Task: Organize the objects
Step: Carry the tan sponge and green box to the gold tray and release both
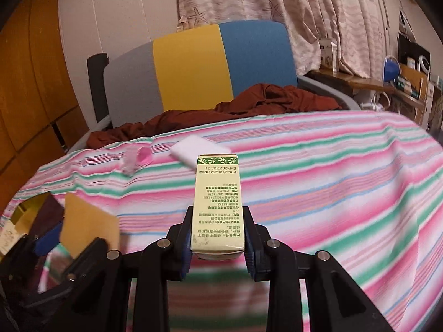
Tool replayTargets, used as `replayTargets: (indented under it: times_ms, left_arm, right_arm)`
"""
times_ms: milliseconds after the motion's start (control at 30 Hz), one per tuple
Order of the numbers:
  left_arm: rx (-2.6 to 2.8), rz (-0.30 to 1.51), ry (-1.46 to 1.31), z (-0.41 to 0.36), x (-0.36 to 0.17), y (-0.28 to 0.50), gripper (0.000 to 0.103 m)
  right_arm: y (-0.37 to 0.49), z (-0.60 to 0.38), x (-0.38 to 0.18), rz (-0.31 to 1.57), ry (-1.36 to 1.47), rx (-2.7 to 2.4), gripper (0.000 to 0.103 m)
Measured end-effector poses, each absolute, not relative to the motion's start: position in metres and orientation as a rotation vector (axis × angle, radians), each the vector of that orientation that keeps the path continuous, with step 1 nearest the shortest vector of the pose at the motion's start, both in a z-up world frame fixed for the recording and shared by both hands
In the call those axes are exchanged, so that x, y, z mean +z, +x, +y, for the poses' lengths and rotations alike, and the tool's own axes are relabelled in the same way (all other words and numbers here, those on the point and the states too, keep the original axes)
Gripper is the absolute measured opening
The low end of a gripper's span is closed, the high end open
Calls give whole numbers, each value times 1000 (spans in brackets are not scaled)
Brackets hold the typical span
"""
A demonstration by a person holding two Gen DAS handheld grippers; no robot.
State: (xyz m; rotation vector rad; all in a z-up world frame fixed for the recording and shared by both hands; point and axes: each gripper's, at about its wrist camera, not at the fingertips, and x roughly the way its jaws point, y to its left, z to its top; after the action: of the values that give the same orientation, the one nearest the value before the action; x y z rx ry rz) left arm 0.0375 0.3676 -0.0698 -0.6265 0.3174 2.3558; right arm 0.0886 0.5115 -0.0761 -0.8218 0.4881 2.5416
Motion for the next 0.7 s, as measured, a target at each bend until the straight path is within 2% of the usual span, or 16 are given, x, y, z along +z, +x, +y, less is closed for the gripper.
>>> replayTargets:
  times_ms: [433,700]
  left_arm:
    - [2327,251,-548,319,-56,79,60]
    - [2336,70,-543,251,-20,93,60]
  right_arm:
    - [122,468,-82,693,-841,2532,30]
    - [122,431,-69,708,-824,2597,30]
